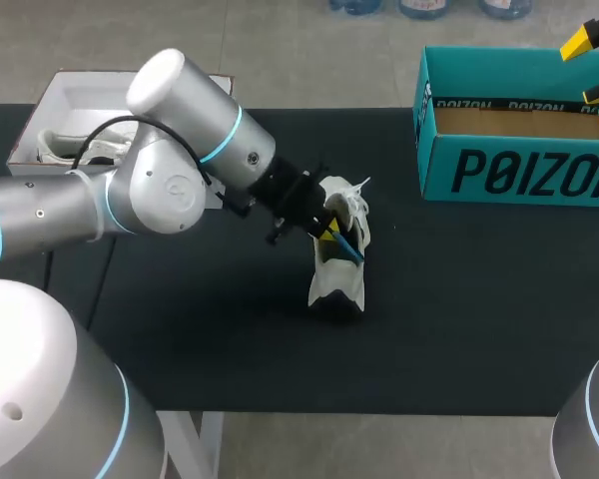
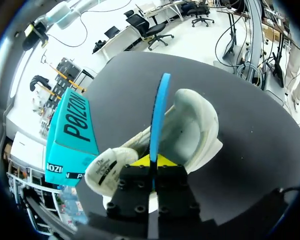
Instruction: Take the shoe out of the shoebox, open the shoe tongue, remove and reinsert the insole, then place the shoe into the shoebox
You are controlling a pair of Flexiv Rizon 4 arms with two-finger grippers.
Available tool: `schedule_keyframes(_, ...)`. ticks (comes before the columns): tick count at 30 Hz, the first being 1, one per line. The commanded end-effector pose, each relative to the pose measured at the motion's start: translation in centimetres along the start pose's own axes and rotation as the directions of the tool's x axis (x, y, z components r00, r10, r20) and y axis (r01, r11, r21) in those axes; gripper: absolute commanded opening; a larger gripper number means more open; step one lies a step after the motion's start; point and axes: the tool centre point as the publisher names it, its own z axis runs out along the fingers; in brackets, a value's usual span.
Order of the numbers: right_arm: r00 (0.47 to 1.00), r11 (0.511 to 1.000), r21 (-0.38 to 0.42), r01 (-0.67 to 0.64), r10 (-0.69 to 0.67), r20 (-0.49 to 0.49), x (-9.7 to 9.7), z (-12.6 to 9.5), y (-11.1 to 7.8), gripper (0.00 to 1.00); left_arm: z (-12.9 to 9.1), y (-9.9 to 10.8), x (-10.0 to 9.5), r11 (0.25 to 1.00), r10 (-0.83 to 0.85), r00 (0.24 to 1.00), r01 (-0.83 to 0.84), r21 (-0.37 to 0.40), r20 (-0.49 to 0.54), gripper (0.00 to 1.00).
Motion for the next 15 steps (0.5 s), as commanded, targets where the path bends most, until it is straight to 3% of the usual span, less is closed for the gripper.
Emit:
schedule_keyframes(1,1.0,1.0,0.003,-0.001,0.001,0.003,0.0,0.0,0.2,1.0,1.0,0.4,-0.5,1.0,-0.014,1.0,0.014,-0.009,-0.006,0.0)
schedule_keyframes(3,1.0,1.0,0.003,-0.001,0.001,0.003,0.0,0.0,0.2,1.0,0.7,0.2,-0.5,1.0,-0.019,1.0,0.019,-0.004,-0.002,0.0)
schedule_keyframes(4,1.0,1.0,0.003,-0.001,0.001,0.003,0.0,0.0,0.2,1.0,0.5,-0.1,-0.5,1.0,-0.019,1.0,0.019,0.003,0.0,0.35)
schedule_keyframes(7,1.0,1.0,0.003,-0.001,0.001,0.003,0.0,0.0,0.2,1.0,-0.4,-1.0,-0.2,1.0,-0.012,1.0,0.012,0.025,0.006,0.72)
schedule_keyframes(9,1.0,1.0,0.003,-0.001,0.001,0.003,0.0,0.0,0.2,1.0,-1.1,-1.7,-0.1,0.999,-0.001,1.0,0.001,0.038,0.013,0.72)
schedule_keyframes(11,1.0,1.0,0.003,-0.001,0.001,0.003,0.0,0.0,0.2,1.0,-1.5,-2.2,-0.1,0.999,0.003,1.0,-0.003,0.044,0.016,0.63)
schedule_keyframes(12,1.0,1.0,0.003,-0.001,0.001,0.003,0.0,0.0,0.2,1.0,-1.6,-2.5,0.0,0.999,0.01,1.0,-0.011,0.047,0.018,0.51)
schedule_keyframes(15,1.0,1.0,0.003,-0.001,0.001,0.003,0.0,0.0,0.2,1.0,-1.7,-3.1,0.1,0.998,0.017,1.0,-0.018,0.06,0.017,0.4)
